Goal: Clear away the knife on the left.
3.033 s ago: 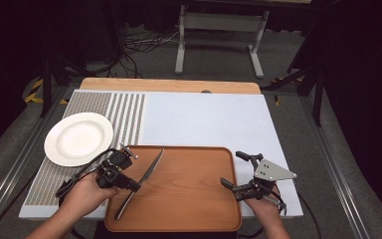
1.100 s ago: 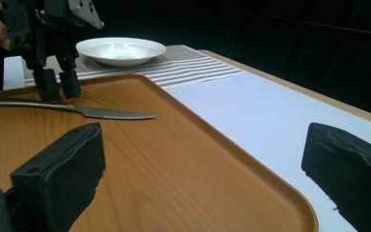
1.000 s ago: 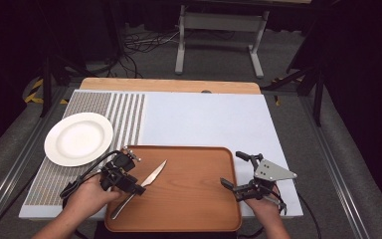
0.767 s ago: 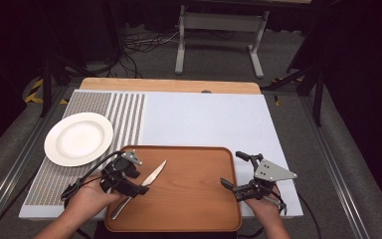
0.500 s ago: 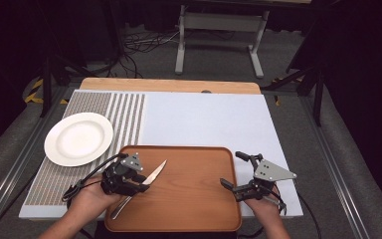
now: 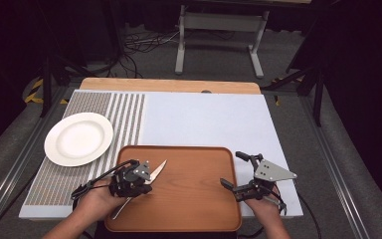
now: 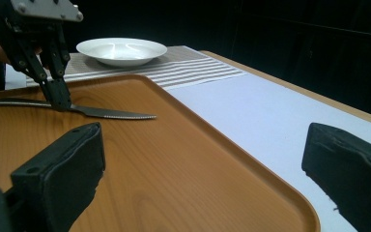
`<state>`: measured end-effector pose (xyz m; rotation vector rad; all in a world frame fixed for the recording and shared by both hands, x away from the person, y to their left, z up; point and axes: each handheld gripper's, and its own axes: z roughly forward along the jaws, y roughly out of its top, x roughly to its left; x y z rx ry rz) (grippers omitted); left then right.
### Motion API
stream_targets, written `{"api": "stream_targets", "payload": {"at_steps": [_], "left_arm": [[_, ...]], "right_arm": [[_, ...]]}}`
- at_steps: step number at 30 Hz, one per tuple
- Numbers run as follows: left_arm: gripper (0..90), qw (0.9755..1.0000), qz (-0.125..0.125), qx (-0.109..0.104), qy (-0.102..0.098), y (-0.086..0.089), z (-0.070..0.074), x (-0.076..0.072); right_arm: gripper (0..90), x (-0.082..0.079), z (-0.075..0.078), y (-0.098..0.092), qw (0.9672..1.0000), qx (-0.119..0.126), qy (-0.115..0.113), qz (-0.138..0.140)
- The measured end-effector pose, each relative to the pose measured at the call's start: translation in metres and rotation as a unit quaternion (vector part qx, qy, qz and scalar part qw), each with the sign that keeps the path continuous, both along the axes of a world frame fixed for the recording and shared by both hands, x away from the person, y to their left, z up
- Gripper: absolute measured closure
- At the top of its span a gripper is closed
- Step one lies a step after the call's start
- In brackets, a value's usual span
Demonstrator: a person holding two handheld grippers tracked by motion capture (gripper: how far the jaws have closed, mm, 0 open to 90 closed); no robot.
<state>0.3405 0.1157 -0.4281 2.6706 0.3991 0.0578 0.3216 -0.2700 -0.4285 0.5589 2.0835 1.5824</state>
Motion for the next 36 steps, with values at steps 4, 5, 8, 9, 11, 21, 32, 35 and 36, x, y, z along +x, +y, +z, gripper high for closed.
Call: {"api": "stream_targets", "payload": {"at_steps": [4, 5, 8, 9, 11, 21, 32, 35, 36], "left_arm": [[90.0, 1.0000, -0.002, 0.006, 0.005, -0.001, -0.002, 0.001], [90.0, 1.0000, -0.002, 0.006, 0.005, -0.001, -0.002, 0.001], [90.0, 0.9999, 0.002, 0.015, 0.006, -0.001, -0.004, 0.002], [90.0, 0.9998, 0.002, 0.017, 0.005, -0.002, -0.004, 0.002], [90.0, 0.9998, 0.002, 0.021, 0.006, -0.002, -0.005, 0.002], [90.0, 0.9996, 0.012, 0.024, 0.011, -0.001, -0.005, 0.004], [90.0, 0.9991, 0.028, 0.031, 0.010, 0.007, -0.005, 0.006], [90.0, 0.9988, 0.036, 0.031, 0.011, 0.011, -0.005, 0.007], [90.0, 0.9987, 0.037, 0.033, 0.011, 0.012, -0.005, 0.008]], "right_arm": [[2.2, 0.000, 0.000, 0.000, 1.0000, 0.000, 0.000, 0.001], [2.2, 0.000, 0.000, 0.000, 1.0000, 0.000, 0.000, 0.001], [2.2, 0.000, 0.000, 0.000, 1.0000, 0.000, 0.000, 0.000], [2.2, 0.000, 0.000, 0.000, 1.0000, 0.000, 0.000, 0.001], [2.2, 0.000, 0.000, 0.000, 1.0000, 0.000, 0.001, 0.001], [2.1, 0.000, -0.001, 0.000, 1.0000, -0.001, 0.001, 0.000], [2.1, 0.000, -0.001, 0.000, 1.0000, -0.001, 0.000, -0.001], [2.2, 0.001, -0.001, 0.000, 1.0000, -0.002, 0.001, 0.000], [2.2, 0.001, -0.001, 0.000, 1.0000, -0.002, 0.000, -0.001]]}}
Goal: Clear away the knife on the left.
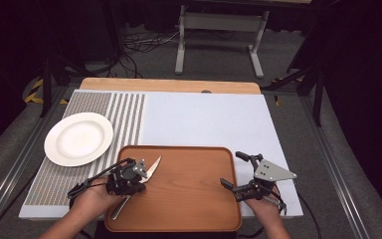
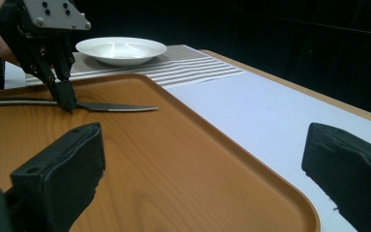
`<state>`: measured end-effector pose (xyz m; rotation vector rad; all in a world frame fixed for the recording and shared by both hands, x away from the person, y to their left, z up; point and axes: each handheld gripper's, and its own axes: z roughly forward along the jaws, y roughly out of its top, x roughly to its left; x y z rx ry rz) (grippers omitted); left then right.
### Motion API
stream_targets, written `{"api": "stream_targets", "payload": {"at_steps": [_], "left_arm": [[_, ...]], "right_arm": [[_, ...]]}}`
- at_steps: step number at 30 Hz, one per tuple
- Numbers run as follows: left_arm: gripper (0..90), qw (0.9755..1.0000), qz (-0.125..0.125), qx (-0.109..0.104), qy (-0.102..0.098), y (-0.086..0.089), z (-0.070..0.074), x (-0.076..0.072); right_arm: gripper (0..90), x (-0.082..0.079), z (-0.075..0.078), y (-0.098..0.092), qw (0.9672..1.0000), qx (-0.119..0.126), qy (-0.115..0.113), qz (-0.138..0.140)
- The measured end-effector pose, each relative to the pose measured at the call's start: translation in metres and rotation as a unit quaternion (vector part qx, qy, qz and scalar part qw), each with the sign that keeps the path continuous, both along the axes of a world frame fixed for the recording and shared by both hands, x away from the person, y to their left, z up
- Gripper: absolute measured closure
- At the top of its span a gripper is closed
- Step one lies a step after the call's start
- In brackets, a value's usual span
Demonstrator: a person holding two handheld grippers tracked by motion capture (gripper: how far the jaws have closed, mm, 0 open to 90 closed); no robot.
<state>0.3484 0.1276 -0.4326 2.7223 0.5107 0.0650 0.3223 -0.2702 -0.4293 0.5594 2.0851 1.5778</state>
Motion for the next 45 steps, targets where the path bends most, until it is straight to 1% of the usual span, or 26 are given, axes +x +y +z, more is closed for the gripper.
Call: {"api": "stream_targets", "payload": {"at_steps": [8, 12, 19, 21, 25, 26, 29, 32, 34, 35, 37, 38, 40, 41, 45], "left_arm": [[90.0, 0.9999, 0.016, 0.000, 0.003, 0.009, 0.000, 0.001], [90.0, 0.9996, 0.029, -0.002, 0.004, 0.015, 0.000, 0.002], [90.0, 0.9990, 0.044, -0.005, 0.007, 0.021, -0.001, 0.003], [90.0, 0.9989, 0.047, -0.003, 0.008, 0.023, -0.001, 0.003], [90.0, 0.9984, 0.055, -0.009, 0.010, 0.027, -0.001, 0.003], [90.0, 0.9982, 0.058, -0.008, 0.013, 0.028, -0.001, 0.003], [90.0, 0.9976, 0.067, -0.011, 0.013, 0.030, -0.002, 0.002], [90.0, 0.9975, 0.069, -0.009, 0.011, 0.032, -0.002, 0.001], [90.0, 0.9967, 0.080, -0.008, 0.014, 0.035, -0.002, 0.001], [90.0, 0.9967, 0.080, -0.007, 0.014, 0.036, -0.001, 0.001], [90.0, 0.9960, 0.087, -0.010, 0.015, 0.039, -0.002, 0.000], [90.0, 0.9954, 0.094, -0.015, 0.016, 0.041, -0.002, 0.000], [90.0, 0.9949, 0.097, -0.019, 0.017, 0.043, -0.003, -0.001], [90.0, 0.9945, 0.102, -0.017, 0.018, 0.044, -0.003, -0.001], [90.0, 0.9943, 0.103, -0.018, 0.020, 0.046, -0.003, -0.001]], "right_arm": [[2.2, 0.000, 0.000, 0.000, 1.0000, -0.001, 0.001, 0.000], [2.2, 0.000, 0.000, 0.000, 1.0000, -0.001, 0.001, 0.000], [2.2, 0.000, 0.000, 0.001, 1.0000, -0.001, 0.001, 0.001], [2.2, 0.000, -0.001, 0.001, 1.0000, -0.002, 0.001, 0.001], [2.2, 0.000, -0.001, 0.001, 1.0000, -0.002, 0.002, 0.002], [2.2, 0.001, -0.001, 0.001, 1.0000, -0.002, 0.002, 0.002], [2.2, 0.001, -0.001, 0.001, 1.0000, -0.002, 0.003, 0.002], [2.2, 0.001, -0.001, 0.002, 1.0000, -0.003, 0.002, 0.002], [2.2, 0.001, -0.001, 0.002, 1.0000, -0.003, 0.002, 0.003], [2.2, 0.001, -0.001, 0.002, 1.0000, -0.003, 0.002, 0.003], [2.2, 0.001, -0.001, 0.002, 1.0000, -0.005, 0.002, 0.002], [2.2, 0.001, -0.001, 0.002, 1.0000, -0.005, 0.003, 0.002], [2.2, 0.001, -0.001, 0.002, 1.0000, -0.005, 0.003, 0.003], [2.2, 0.001, -0.001, 0.002, 1.0000, -0.005, 0.004, 0.003], [2.1, 0.001, -0.002, 0.003, 1.0000, -0.005, 0.003, 0.004]]}}
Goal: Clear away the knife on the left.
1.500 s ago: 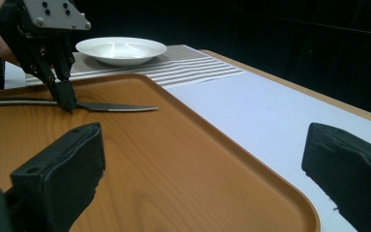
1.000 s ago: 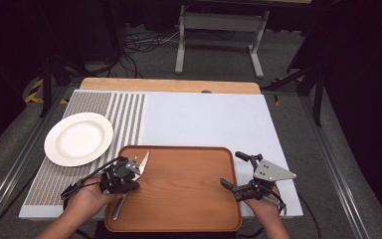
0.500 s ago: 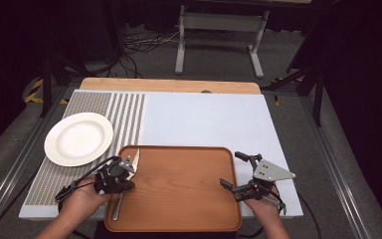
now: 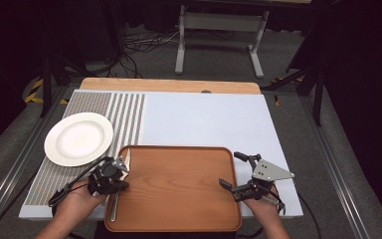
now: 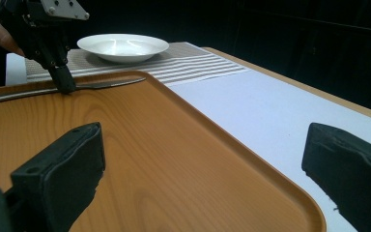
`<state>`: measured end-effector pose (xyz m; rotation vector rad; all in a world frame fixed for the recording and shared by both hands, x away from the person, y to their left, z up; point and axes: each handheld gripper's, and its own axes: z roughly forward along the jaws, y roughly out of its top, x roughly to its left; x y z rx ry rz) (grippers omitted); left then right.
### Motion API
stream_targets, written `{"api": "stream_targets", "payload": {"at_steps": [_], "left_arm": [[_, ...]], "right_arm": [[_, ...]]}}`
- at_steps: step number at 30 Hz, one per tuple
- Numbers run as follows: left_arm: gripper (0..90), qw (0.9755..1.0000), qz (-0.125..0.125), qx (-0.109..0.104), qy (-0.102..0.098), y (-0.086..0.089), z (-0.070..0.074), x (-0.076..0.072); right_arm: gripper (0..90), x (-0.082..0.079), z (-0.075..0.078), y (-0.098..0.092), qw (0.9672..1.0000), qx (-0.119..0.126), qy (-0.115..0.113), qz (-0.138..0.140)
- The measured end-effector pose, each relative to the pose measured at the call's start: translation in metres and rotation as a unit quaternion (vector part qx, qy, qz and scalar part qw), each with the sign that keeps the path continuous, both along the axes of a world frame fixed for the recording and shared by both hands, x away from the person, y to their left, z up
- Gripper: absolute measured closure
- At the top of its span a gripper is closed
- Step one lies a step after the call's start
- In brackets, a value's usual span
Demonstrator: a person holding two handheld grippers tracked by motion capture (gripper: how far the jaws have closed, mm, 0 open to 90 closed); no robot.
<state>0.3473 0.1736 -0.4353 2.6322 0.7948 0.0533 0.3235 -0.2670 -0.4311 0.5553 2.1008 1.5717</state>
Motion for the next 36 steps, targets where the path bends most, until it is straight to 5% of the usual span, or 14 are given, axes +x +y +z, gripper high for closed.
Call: {"api": "stream_targets", "payload": {"at_steps": [8, 13, 14, 16, 17, 20, 24, 27, 32, 35, 36], "left_arm": [[87.6, 0.9999, -0.005, -0.015, -0.004, 0.001, 0.001, 0.001], [68.1, 0.9992, -0.010, -0.030, -0.025, -0.001, 0.008, 0.000], [56.7, 0.9990, -0.008, -0.035, -0.027, -0.001, 0.010, 0.000], [52.8, 0.9978, -0.015, -0.046, -0.045, -0.002, 0.015, -0.001], [41.9, 0.9966, -0.017, -0.060, -0.055, -0.002, 0.019, -0.002], [31.1, 0.9951, -0.022, -0.077, -0.058, -0.002, 0.023, -0.002], [17.2, 0.9916, -0.020, -0.105, -0.073, 0.002, 0.027, -0.004], [11.8, 0.9862, -0.012, -0.133, -0.098, 0.007, 0.033, -0.008], [5.1, 0.9803, -0.010, -0.146, -0.133, 0.012, 0.036, -0.014], [4.4, 0.9733, -0.011, -0.170, -0.154, 0.017, 0.038, -0.019], [4.4, 0.9733, -0.011, -0.170, -0.154, 0.017, 0.038, -0.019]], "right_arm": [[2.2, 0.000, 0.000, -0.001, 1.0000, 0.001, -0.001, 0.000], [2.1, 0.000, 0.000, -0.001, 1.0000, 0.001, 0.000, -0.001], [2.1, 0.000, 0.000, -0.001, 1.0000, 0.002, -0.001, -0.001], [2.1, 0.000, 0.000, -0.001, 1.0000, 0.002, -0.001, -0.001], [2.2, 0.000, 0.001, -0.001, 1.0000, 0.003, -0.001, -0.001], [2.2, 0.000, 0.001, -0.001, 1.0000, 0.003, -0.002, -0.001], [2.1, 0.001, 0.001, -0.001, 1.0000, 0.004, -0.003, 0.001], [2.1, 0.001, 0.001, 0.000, 1.0000, 0.004, -0.003, 0.001], [2.1, 0.000, 0.002, 0.000, 1.0000, 0.004, -0.002, 0.001], [2.2, 0.001, 0.001, 0.000, 1.0000, 0.003, -0.002, 0.002], [2.1, 0.001, 0.001, 0.000, 1.0000, 0.003, -0.002, 0.002]]}}
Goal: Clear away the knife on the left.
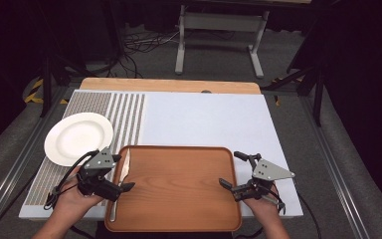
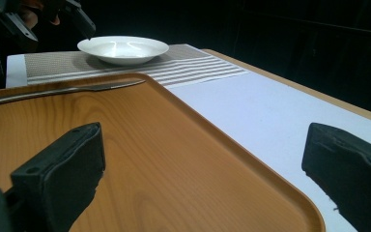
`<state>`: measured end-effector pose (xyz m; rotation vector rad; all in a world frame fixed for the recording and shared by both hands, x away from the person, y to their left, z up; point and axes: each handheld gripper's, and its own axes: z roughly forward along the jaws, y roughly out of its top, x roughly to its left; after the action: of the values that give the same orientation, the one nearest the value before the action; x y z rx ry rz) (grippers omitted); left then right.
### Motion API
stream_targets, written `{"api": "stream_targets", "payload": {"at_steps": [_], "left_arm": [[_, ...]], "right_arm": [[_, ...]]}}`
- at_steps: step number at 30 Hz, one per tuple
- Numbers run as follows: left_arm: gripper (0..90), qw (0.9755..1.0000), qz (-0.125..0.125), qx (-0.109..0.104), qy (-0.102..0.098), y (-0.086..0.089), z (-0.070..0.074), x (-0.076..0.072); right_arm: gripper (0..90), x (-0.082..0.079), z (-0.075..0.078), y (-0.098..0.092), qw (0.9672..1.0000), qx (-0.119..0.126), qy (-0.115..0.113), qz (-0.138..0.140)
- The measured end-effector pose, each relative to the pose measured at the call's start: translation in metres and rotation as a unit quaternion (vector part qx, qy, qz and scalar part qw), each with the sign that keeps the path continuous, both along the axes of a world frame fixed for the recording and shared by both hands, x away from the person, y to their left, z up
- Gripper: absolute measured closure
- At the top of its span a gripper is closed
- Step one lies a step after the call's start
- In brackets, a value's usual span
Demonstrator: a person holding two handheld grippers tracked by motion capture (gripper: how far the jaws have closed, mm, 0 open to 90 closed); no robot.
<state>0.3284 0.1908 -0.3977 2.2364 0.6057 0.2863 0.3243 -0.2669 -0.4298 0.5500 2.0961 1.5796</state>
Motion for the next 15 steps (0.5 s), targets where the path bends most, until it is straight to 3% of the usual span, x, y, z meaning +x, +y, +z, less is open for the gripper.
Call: {"api": "stream_targets", "payload": {"at_steps": [1, 2, 4, 6, 9, 10, 14, 15], "left_arm": [[4.3, 0.9997, -0.001, -0.021, -0.010, 0.004, 0.000, -0.002], [4.2, 0.9997, -0.001, -0.021, -0.010, 0.004, 0.000, -0.002], [3.6, 0.9986, -0.001, -0.046, -0.027, 0.009, 0.000, -0.005], [2.1, 0.9958, 0.000, -0.074, -0.054, 0.016, 0.000, -0.008], [0.6, 0.9919, 0.003, -0.109, -0.065, 0.024, -0.003, -0.010], [0.3, 0.9919, 0.003, -0.109, -0.065, 0.024, -0.003, -0.010], [0.4, 0.9843, 0.008, -0.152, -0.090, 0.038, -0.011, -0.015], [0.3, 0.9843, 0.008, -0.152, -0.090, 0.038, -0.011, -0.015]], "right_arm": [[2.2, 0.000, 0.000, 0.000, 1.0000, -0.001, 0.000, 0.000], [2.2, 0.000, 0.000, 0.000, 1.0000, -0.001, 0.000, 0.000], [2.1, -0.001, -0.001, 0.000, 1.0000, -0.001, 0.001, -0.001], [2.2, -0.001, -0.001, -0.001, 1.0000, -0.001, 0.002, -0.001], [2.1, -0.002, 0.000, -0.002, 1.0000, 0.001, 0.001, -0.001], [2.1, -0.002, 0.000, -0.002, 1.0000, 0.001, 0.001, -0.001], [2.0, -0.001, -0.002, 0.000, 1.0000, -0.003, 0.002, 0.001], [2.0, -0.001, -0.002, 0.000, 1.0000, -0.003, 0.002, 0.001]]}}
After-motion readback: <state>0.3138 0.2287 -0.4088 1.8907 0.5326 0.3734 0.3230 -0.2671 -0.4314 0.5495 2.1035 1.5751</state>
